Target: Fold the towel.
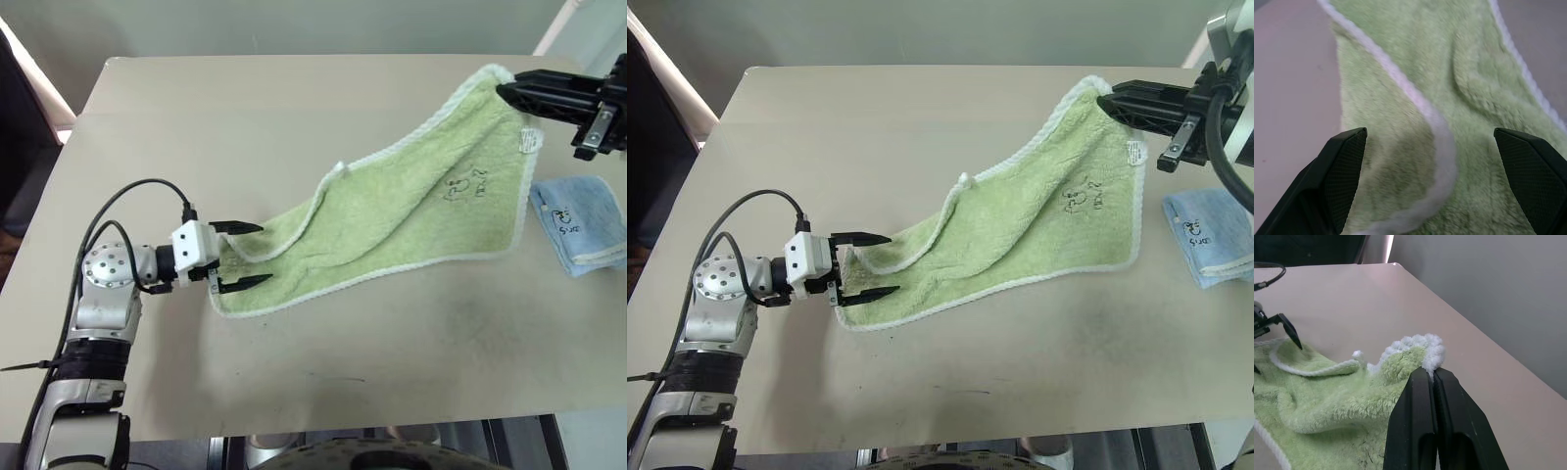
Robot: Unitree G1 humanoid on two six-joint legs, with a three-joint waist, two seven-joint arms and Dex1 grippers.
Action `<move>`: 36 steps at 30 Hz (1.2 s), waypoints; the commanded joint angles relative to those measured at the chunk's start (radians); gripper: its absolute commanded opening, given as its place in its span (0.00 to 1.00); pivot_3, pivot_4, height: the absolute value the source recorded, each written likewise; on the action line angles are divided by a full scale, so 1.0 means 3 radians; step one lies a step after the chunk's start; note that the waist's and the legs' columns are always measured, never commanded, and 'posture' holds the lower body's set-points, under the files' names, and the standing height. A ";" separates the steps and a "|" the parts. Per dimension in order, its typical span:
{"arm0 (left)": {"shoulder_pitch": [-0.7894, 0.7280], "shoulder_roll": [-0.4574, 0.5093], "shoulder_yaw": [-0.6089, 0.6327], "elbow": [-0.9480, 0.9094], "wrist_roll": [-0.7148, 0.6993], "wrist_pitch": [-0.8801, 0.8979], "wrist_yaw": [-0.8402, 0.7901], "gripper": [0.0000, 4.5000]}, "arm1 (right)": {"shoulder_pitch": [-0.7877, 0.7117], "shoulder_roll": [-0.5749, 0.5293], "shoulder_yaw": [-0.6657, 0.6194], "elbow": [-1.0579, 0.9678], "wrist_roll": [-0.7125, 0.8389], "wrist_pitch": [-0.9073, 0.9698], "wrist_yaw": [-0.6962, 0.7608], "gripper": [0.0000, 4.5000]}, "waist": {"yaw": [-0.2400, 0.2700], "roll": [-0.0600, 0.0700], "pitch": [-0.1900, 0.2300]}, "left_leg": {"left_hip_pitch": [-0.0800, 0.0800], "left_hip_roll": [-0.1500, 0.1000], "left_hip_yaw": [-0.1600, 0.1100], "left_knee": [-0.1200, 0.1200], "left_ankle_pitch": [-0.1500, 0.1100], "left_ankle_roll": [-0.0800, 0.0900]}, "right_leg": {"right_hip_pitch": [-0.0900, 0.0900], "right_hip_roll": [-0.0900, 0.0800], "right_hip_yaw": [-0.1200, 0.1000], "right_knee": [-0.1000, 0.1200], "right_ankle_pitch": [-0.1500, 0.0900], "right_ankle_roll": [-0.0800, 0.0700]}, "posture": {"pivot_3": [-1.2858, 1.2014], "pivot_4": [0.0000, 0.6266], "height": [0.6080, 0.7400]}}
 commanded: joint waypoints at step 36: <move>-0.1009 -0.0267 0.0359 0.1110 0.0081 -0.0118 0.1228 0.01 | 0.0194 -0.0149 -0.0136 -0.0001 -0.0169 -0.0325 -0.0138 0.00 | 0.0037 -0.0001 0.0000 | -0.0009 0.0000 -0.0010 0.0013 0.0003 0.0003 | 0.0000 -0.0004 -0.0014 0.0004 0.0007 0.0004 | 0.52 0.24 0.91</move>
